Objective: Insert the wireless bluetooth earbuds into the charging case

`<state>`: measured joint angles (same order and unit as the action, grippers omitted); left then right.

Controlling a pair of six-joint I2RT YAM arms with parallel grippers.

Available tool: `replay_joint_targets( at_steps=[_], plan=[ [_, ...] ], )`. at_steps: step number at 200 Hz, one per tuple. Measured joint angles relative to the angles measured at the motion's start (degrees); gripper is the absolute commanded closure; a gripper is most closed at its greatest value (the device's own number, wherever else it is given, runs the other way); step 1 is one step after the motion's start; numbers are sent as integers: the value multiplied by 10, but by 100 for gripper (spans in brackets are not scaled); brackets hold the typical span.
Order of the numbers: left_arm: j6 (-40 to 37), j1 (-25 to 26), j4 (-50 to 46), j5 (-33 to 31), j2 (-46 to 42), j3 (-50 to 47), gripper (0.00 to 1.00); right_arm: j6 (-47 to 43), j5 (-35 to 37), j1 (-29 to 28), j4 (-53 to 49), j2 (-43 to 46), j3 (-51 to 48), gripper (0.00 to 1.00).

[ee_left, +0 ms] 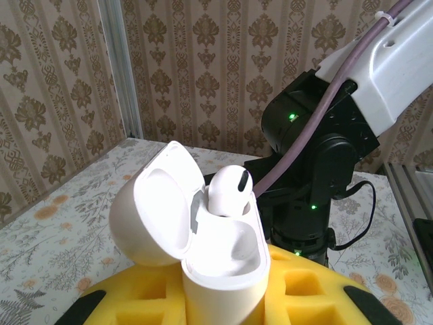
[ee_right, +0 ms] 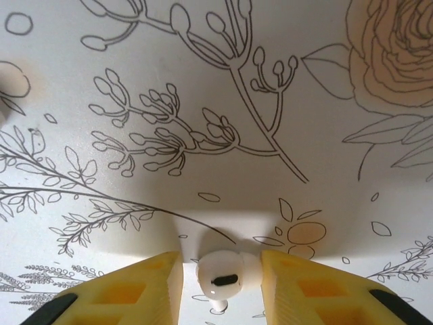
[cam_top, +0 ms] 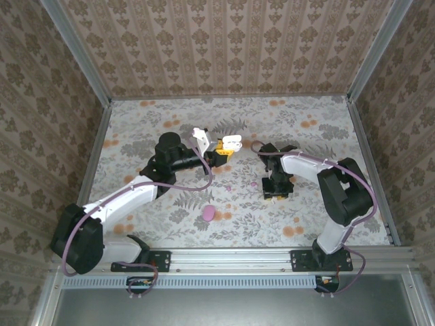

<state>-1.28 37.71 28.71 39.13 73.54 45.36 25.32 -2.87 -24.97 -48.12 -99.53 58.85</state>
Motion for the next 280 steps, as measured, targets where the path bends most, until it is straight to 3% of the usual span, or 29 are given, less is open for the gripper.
replay_joint_targets(
  at_steps=[109, 177, 212, 280],
  plan=[
    [0, 0, 0, 0, 0, 0, 93, 0, 4, 4, 1, -6, 0, 74],
    [0, 0, 0, 0, 0, 0, 93, 0, 8, 4, 0, 3, 0, 74],
    [0, 0, 0, -2, 0, 0, 93, -1, 15, 5, -23, 57, 21, 73],
    [0, 5, 0, -21, 38, 0, 93, -12, 27, 6, -50, 191, 166, 71]
  ],
)
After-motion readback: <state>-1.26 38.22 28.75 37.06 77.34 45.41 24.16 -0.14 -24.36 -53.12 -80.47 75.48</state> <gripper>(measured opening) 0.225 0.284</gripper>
